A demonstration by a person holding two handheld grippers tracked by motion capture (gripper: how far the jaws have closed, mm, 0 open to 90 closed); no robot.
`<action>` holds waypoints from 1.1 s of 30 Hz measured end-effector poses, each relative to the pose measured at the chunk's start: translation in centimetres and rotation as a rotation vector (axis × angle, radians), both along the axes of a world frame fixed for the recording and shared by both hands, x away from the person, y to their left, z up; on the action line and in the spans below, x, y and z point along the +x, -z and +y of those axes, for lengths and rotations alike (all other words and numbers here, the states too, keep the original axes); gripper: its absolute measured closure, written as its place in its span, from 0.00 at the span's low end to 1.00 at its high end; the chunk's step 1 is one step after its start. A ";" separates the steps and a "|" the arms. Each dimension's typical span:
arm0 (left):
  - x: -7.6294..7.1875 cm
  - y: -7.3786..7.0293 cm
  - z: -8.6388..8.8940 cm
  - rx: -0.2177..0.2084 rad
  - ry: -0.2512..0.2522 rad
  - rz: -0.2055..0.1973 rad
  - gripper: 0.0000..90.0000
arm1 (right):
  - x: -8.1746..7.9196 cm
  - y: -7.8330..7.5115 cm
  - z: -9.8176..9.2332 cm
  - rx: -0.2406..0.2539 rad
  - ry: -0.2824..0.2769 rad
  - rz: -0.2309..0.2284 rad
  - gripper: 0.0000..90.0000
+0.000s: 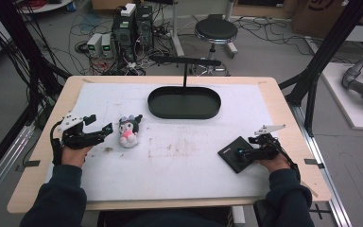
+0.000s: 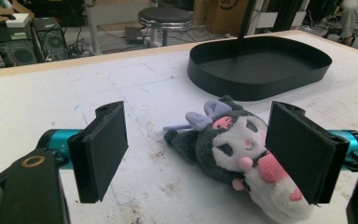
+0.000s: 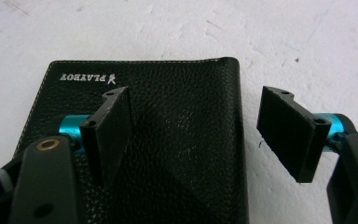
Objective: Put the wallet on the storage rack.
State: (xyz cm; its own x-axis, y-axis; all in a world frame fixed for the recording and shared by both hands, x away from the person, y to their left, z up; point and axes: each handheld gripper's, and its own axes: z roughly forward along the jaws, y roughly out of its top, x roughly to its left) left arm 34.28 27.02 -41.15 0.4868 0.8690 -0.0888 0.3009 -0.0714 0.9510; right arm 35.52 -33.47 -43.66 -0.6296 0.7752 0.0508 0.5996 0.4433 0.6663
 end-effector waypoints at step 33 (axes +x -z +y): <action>0.1 0.2 0.4 0.004 -0.016 0.037 0.26 | 0.8 -0.5 -1.8 0.188 0.092 0.145 0.88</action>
